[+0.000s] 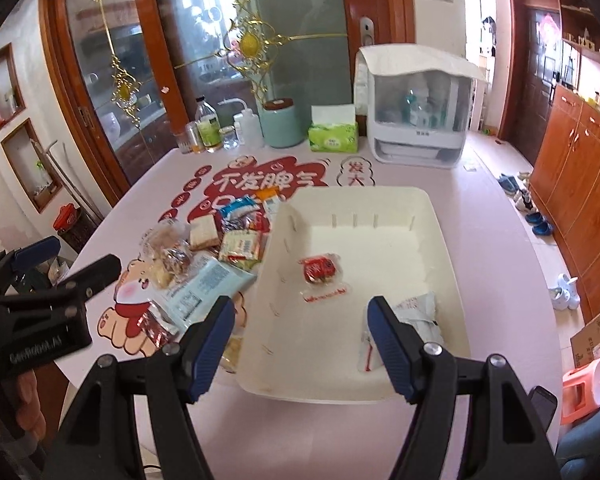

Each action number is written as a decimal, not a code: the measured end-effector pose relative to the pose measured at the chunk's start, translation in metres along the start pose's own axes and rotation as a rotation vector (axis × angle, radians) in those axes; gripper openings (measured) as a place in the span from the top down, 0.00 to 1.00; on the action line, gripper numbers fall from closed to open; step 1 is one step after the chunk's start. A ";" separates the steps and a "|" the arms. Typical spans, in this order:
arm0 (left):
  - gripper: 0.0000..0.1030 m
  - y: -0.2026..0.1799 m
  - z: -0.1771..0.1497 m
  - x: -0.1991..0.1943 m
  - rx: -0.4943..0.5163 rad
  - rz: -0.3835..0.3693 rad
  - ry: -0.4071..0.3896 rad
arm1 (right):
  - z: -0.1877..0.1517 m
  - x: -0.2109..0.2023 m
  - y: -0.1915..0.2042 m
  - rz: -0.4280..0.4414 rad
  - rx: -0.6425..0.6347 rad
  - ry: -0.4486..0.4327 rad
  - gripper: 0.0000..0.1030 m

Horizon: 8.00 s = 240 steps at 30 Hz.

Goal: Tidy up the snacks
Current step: 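Withdraw both open tools from the tray back toward the snack pile, then grasp the clear printed pastry bag with the left tool while the right grasps the clear nut bag, then carry both bags over the white tray and open both tools to drop them, then move both open tools back over the remaining snack pile, then grasp the clear bag of yellow puffed snack with the left tool while the right grasps the blue-white bag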

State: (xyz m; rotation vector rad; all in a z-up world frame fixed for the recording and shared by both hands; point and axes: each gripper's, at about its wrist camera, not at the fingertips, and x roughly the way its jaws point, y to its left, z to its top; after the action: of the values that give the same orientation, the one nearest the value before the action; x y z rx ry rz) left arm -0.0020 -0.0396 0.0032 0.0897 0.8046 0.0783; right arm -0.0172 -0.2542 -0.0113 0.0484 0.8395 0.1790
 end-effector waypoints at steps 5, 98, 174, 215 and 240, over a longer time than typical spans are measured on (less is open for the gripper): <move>0.07 0.068 0.005 0.012 -0.040 0.049 0.002 | 0.007 0.007 0.032 -0.017 0.002 -0.004 0.33; 0.44 -0.032 0.043 0.045 0.246 -0.413 0.047 | 0.008 0.019 0.052 0.076 0.033 -0.082 0.64; 0.07 0.090 0.109 0.048 0.444 -0.190 0.084 | 0.049 0.043 0.104 0.061 -0.065 0.080 0.36; 0.19 0.089 0.000 0.352 0.312 -0.355 0.560 | -0.023 0.298 0.163 -0.202 0.232 0.528 0.00; 0.45 0.178 0.008 0.232 0.169 -0.337 0.347 | -0.006 0.225 0.190 -0.093 0.162 0.396 0.40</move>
State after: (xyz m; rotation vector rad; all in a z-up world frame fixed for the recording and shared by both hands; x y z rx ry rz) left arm 0.1578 0.1613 -0.1378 0.1007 1.1624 -0.3008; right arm 0.0992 -0.0278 -0.1589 0.1287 1.2477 0.0318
